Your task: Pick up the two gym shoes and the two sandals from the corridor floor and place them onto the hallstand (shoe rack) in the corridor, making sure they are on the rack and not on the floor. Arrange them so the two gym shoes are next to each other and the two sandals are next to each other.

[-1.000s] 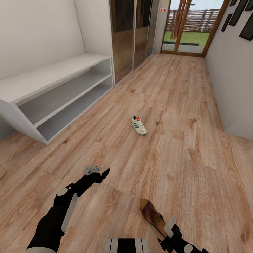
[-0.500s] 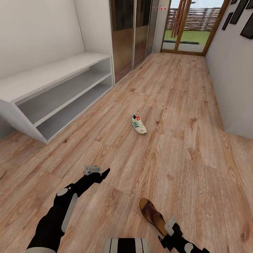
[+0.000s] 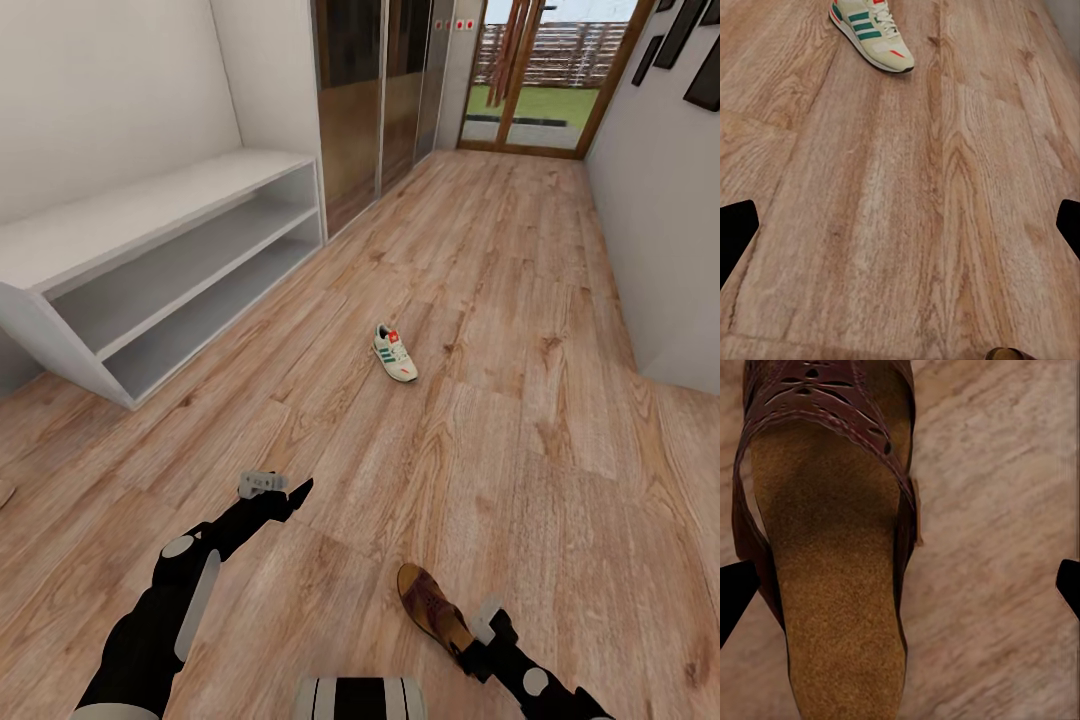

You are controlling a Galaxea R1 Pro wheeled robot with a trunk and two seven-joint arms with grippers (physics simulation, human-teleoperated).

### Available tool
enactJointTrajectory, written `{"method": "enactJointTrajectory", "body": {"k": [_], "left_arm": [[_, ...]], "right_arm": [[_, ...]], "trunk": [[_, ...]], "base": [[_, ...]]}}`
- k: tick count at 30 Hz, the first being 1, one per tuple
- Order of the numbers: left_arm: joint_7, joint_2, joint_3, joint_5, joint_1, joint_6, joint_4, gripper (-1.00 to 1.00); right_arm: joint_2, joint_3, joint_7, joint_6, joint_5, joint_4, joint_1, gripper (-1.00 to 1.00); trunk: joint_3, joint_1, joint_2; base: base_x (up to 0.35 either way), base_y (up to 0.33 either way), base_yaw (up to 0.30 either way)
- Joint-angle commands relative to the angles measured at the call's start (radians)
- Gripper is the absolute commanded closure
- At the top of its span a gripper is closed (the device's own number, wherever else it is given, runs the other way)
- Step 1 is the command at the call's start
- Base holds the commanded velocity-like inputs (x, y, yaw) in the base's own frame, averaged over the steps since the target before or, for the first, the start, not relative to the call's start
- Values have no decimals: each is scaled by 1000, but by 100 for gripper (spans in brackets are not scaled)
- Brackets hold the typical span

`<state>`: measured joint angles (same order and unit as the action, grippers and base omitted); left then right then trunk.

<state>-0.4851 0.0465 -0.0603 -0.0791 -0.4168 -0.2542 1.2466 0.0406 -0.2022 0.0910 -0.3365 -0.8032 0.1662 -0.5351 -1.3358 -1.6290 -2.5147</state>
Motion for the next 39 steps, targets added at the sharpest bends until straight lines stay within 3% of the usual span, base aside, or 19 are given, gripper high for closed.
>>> {"method": "enactJointTrajectory", "body": {"k": [1, 3, 11, 20, 28, 36, 39], "left_arm": [[-6, 1, -3, -8, 0, -10, 1, -100], [-6, 1, -3, -8, 0, -10, 1, -100], [-6, 1, -3, -8, 0, -10, 1, -100], [-6, 1, -3, -8, 0, -10, 1, -100], [-6, 1, -3, -8, 0, -10, 1, -100], [-6, 1, -3, -8, 0, -10, 1, -100], [-6, 1, -3, -8, 0, -10, 1, -100]], "right_arm": [[0, -8, 9, -3, -2, 3, 0, -100], [0, -8, 9, -3, -2, 9, 0, -100], [-1, -7, 12, -3, -3, 15, 0, -100], [-1, -4, 10, -3, -4, 16, 0, -100], [-1, -5, 11, -3, -4, 16, 0, -100], [-1, -5, 11, -3, -4, 16, 0, -100], [-1, -5, 11, -3, -4, 16, 0, -100]], "trunk": [[-1, 0, 0], [-1, 0, 0], [-41, -3, -2], [-47, -3, -2], [-87, -7, -4], [-92, -7, -4], [-107, -8, -5]], "base": [[0, 0, 0], [0, 0, 0], [0, 0, 0], [0, 0, 12], [0, 0, 1], [0, 0, 0], [0, 0, 0]]}}
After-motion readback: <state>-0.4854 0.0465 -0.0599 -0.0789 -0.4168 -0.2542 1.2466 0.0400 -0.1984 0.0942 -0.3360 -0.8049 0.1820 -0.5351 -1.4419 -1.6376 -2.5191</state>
